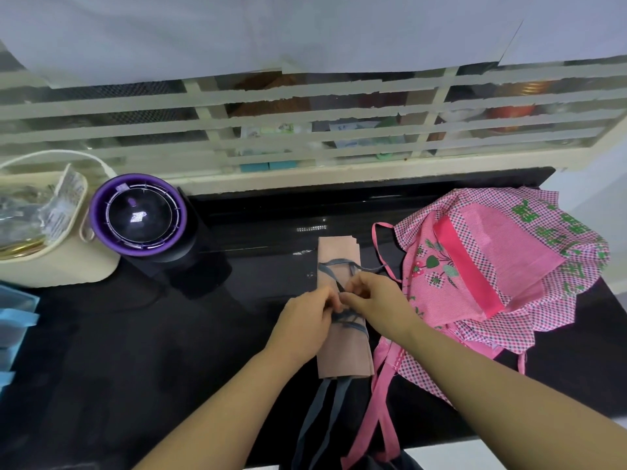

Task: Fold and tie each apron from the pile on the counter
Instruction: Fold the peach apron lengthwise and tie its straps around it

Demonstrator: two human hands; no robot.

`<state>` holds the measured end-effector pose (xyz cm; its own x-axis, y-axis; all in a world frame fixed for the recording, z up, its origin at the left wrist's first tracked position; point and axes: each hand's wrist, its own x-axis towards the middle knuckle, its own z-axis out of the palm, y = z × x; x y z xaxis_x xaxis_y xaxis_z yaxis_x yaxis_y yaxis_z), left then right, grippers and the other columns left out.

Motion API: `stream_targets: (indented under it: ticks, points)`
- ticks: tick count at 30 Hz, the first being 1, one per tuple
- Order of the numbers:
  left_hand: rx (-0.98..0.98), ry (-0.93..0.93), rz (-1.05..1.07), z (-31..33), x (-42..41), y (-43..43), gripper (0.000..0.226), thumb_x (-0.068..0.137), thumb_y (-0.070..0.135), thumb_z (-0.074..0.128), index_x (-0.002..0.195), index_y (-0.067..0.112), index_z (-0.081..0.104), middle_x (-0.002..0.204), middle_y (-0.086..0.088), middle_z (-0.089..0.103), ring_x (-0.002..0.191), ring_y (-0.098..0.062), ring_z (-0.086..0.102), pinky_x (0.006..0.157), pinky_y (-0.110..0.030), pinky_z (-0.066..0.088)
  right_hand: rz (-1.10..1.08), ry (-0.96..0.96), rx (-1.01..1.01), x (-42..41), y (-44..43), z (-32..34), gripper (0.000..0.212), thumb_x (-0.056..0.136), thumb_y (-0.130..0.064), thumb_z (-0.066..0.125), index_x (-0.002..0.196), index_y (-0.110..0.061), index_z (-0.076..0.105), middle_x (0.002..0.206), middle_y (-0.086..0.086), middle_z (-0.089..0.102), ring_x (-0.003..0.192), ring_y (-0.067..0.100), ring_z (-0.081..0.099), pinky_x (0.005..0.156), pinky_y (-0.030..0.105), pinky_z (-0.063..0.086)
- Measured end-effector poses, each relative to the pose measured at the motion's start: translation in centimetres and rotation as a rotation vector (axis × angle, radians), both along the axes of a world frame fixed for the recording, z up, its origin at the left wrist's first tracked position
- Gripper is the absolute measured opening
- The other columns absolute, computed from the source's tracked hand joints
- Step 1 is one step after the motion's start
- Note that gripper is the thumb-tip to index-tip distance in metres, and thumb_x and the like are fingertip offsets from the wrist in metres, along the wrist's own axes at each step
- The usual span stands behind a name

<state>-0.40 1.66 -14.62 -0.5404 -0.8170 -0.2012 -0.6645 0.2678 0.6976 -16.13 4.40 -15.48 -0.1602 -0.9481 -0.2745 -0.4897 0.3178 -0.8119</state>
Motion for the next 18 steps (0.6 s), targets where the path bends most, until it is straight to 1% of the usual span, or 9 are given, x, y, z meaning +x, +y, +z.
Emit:
stream_targets:
  ticks: [2,3,4,6,8,10,12,16,18]
  points:
    - [-0.315,-0.139,-0.113,-0.2,0.2,0.3,0.024,0.092,0.012,0.049,0.093,0.031,0.063,0.099,0.013,0.062,0.095,-0.011,0.057,0.094,-0.029,0.036,-0.038,0.021,-0.013,0.0,0.0,-0.1,0.012,0.087,-0.019,0.067,0.077,-0.02,0.061,0.072,-0.004,0.066,0.063,0.005,0.057,0.06,0.012,0.042]
    - [-0.469,-0.18,-0.141,-0.5,0.4,0.5,0.025,0.089,0.014,0.05,0.096,0.031,0.067,0.098,0.013,0.063,0.093,-0.011,0.059,0.091,-0.027,0.032,-0.05,0.065,-0.02,-0.1,0.0,-0.1,0.014,0.088,-0.019,0.065,0.075,-0.019,0.061,0.069,-0.005,0.064,0.061,0.004,0.055,0.058,0.011,0.04]
    - [-0.565,-0.188,-0.141,-0.8,0.5,0.8,0.025,0.084,0.016,0.053,0.096,0.031,0.069,0.096,0.013,0.065,0.088,-0.011,0.061,0.088,-0.027,0.03,-0.048,0.124,-0.022,-0.1,0.1,-0.1,0.015,0.089,-0.018,0.064,0.074,-0.019,0.061,0.066,-0.007,0.061,0.06,0.002,0.052,0.057,0.01,0.038]
    - [-0.65,-0.171,-0.117,-1.6,0.6,1.4,0.025,0.077,0.019,0.059,0.097,0.028,0.071,0.099,0.01,0.067,0.085,-0.012,0.064,0.085,-0.027,0.031,0.018,0.235,-0.011,-0.2,0.3,0.0,0.015,0.089,-0.016,0.062,0.074,-0.014,0.065,0.065,-0.007,0.059,0.061,0.005,0.053,0.055,0.011,0.037]
    - [-0.628,-0.189,-0.08,-2.0,0.3,1.8,0.023,0.077,0.019,0.067,0.099,0.025,0.071,0.104,0.008,0.066,0.086,-0.012,0.065,0.085,-0.029,0.039,0.121,0.32,0.006,-0.1,0.4,0.2,0.017,0.088,-0.016,0.059,0.077,-0.009,0.07,0.07,-0.003,0.063,0.065,0.011,0.056,0.058,0.019,0.04]
    - [-0.535,-0.196,-0.04,-1.9,-0.2,2.0,0.023,0.077,0.022,0.074,0.099,0.024,0.071,0.103,0.008,0.066,0.085,-0.012,0.065,0.082,-0.032,0.047,0.194,0.326,-0.003,0.0,0.4,0.7,0.017,0.087,-0.015,0.058,0.077,-0.009,0.07,0.067,-0.005,0.06,0.061,0.006,0.052,0.055,0.013,0.038]
    - [-0.392,-0.146,0.004,-1.6,-0.5,1.8,0.014,0.083,0.027,0.07,0.097,0.023,0.072,0.1,0.009,0.063,0.087,-0.012,0.063,0.087,-0.034,0.048,0.244,0.317,-0.03,-0.1,0.3,1.3,0.017,0.087,-0.017,0.06,0.079,-0.011,0.073,0.067,-0.006,0.06,0.061,0.005,0.051,0.054,0.011,0.037]
    - [-0.163,0.004,0.12,-1.4,-0.1,0.9,0.016,0.089,0.032,0.063,0.093,0.021,0.073,0.098,0.013,0.056,0.092,-0.006,0.056,0.092,-0.036,0.046,0.228,0.351,-0.094,-1.4,0.6,1.9,0.014,0.088,-0.021,0.065,0.091,-0.012,0.075,0.088,-0.001,0.068,0.073,0.008,0.054,0.064,0.009,0.039]
    - [-0.069,0.016,0.13,-1.2,0.7,0.5,0.02,0.091,0.035,0.059,0.089,0.018,0.07,0.101,0.012,0.05,0.097,-0.006,0.052,0.092,-0.032,0.045,0.217,0.381,-0.095,-2.5,0.9,1.9,0.012,0.087,-0.017,0.066,0.092,-0.011,0.075,0.092,0.001,0.067,0.076,0.01,0.055,0.071,0.017,0.043]
